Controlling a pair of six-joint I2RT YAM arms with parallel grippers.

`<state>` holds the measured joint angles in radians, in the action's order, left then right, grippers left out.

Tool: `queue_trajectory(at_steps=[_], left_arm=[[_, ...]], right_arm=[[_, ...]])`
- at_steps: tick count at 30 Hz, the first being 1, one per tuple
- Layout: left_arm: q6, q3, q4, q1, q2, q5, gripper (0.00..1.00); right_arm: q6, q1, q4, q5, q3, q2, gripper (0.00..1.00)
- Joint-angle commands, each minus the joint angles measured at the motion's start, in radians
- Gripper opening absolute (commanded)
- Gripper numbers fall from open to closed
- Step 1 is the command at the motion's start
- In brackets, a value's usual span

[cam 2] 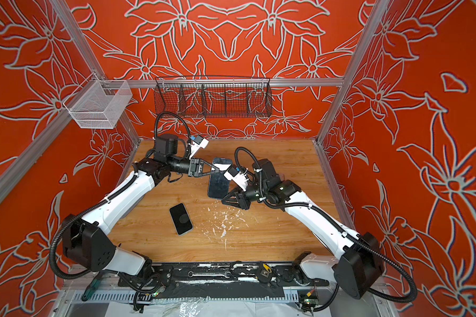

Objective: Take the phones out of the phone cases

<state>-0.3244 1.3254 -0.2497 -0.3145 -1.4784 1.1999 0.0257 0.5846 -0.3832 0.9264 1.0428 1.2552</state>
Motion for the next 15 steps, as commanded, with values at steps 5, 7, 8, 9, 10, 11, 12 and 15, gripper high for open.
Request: queue_trajectory(at_steps=[5,7,8,9,10,11,12,15], left_arm=[[-0.108,-0.004,0.128,-0.005,-0.029,0.033,0.0],[-0.117,-0.009,0.14,-0.004,-0.038,0.033,0.0],[-0.122,-0.014,0.147,-0.004,-0.04,0.033,0.0],[-0.136,-0.021,0.165,-0.005,-0.043,0.035,0.0],[-0.155,-0.032,0.192,-0.005,-0.045,0.038,0.0],[-0.17,-0.04,0.211,-0.005,-0.048,0.041,0.0],[-0.184,-0.045,0.227,-0.004,-0.052,0.044,0.0],[-0.213,-0.05,0.246,-0.007,-0.064,0.044,0.0]], right_arm=[[-0.003,0.018,0.038,0.021,0.023,-0.03,0.09],[-0.002,0.02,0.048,0.015,0.022,-0.047,0.07],[-0.001,0.021,0.052,0.011,0.02,-0.053,0.07],[-0.001,0.021,0.058,0.009,0.017,-0.061,0.06],[0.001,0.021,0.063,0.007,0.016,-0.067,0.06],[0.0,0.021,0.067,0.005,0.016,-0.071,0.05],[-0.003,0.022,0.07,0.005,0.016,-0.079,0.05],[-0.021,0.023,0.07,-0.006,0.019,-0.091,0.05]])
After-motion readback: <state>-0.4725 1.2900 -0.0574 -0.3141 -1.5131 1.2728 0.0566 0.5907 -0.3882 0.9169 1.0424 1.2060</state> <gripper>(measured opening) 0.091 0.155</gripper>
